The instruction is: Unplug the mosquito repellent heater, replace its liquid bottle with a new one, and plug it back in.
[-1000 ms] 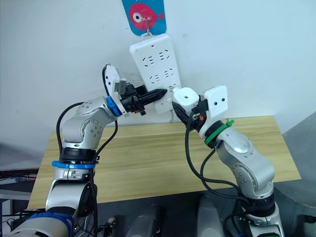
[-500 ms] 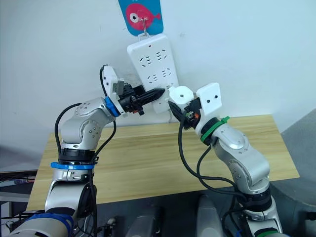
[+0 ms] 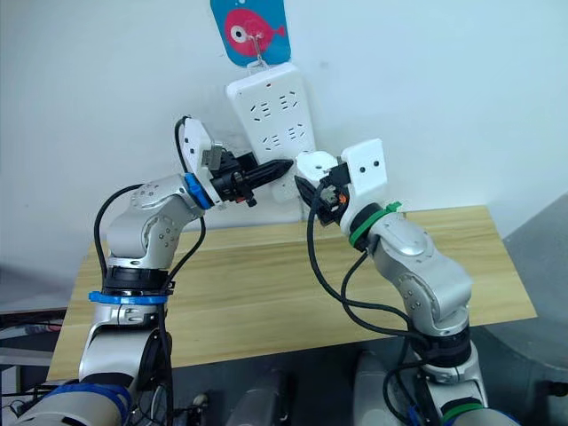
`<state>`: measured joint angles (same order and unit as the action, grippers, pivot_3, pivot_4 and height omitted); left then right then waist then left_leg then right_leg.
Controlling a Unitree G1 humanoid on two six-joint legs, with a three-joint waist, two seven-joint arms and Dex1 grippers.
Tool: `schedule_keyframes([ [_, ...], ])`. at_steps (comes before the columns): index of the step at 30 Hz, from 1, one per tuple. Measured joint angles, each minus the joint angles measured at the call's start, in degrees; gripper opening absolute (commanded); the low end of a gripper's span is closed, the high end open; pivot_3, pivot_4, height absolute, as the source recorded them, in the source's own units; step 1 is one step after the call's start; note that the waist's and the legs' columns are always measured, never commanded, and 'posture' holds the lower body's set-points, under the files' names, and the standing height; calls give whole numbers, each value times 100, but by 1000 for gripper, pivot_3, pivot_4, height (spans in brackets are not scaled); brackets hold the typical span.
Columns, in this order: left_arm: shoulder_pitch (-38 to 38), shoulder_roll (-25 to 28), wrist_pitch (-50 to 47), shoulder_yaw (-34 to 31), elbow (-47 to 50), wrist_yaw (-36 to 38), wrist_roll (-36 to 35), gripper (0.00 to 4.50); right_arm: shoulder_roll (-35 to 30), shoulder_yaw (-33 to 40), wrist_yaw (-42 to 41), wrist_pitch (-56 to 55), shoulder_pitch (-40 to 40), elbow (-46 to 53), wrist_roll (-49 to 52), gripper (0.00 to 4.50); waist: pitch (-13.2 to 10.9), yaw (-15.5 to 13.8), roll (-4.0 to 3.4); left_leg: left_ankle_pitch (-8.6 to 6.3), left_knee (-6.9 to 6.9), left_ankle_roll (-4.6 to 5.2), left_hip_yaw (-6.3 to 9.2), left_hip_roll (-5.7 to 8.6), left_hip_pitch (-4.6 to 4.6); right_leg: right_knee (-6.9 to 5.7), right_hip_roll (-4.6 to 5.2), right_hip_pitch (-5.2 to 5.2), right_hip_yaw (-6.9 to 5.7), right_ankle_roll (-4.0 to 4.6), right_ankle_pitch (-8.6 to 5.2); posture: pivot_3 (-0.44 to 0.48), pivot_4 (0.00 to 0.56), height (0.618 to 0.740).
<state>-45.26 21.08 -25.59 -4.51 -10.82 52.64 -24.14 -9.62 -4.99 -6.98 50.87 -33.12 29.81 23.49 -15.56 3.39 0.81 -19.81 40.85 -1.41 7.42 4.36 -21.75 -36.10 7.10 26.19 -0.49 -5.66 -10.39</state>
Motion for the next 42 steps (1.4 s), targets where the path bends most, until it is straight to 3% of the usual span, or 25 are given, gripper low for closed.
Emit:
schedule_keyframes([
  [3,2,0,-2,0,0,0,3,1330,-321,-331,-72,-171,-105,-36,-336,2962,4,3,0,0,0,0,-1,1,0,1,0,0,0,0,0,-33,241,740],
  [16,36,48,-21,-48,0,-31,38,1330,-265,-565,-105,-260,-260,-258,-671,2962,11,39,0,1,2,-1,-8,-2,7,-4,0,2,6,1,1,-23,234,740],
  [20,63,85,-12,-90,1,-51,64,1330,441,-138,72,80,-269,-344,-429,2962,15,76,-1,2,3,-4,-10,-5,11,-9,-1,1,8,6,4,-23,229,740],
  [27,94,59,-17,-94,9,-75,63,1330,-36,-489,-53,139,-453,-307,-658,2962,32,84,-5,3,2,-5,-15,-5,16,-8,-1,1,7,10,9,-23,229,740],
  [32,106,61,-13,-114,9,-88,69,1330,392,-287,84,271,-398,-308,-639,2962,33,94,-5,3,3,-5,-17,-6,18,-11,0,1,9,10,9,-23,229,740],
  [36,118,49,-7,-114,9,-90,70,1330,247,-335,42,276,-408,-297,-662,2962,43,94,-10,3,2,-5,-18,-5,21,-10,0,0,9,10,9,-21,220,740],
  [42,235,20,-165,-116,139,-58,-51,3255,196,-357,27,170,-446,-362,-773,2962,52,81,-9,3,-3,-5,-8,-3,14,-3,0,0,3,10,9,-18,222,740],
])
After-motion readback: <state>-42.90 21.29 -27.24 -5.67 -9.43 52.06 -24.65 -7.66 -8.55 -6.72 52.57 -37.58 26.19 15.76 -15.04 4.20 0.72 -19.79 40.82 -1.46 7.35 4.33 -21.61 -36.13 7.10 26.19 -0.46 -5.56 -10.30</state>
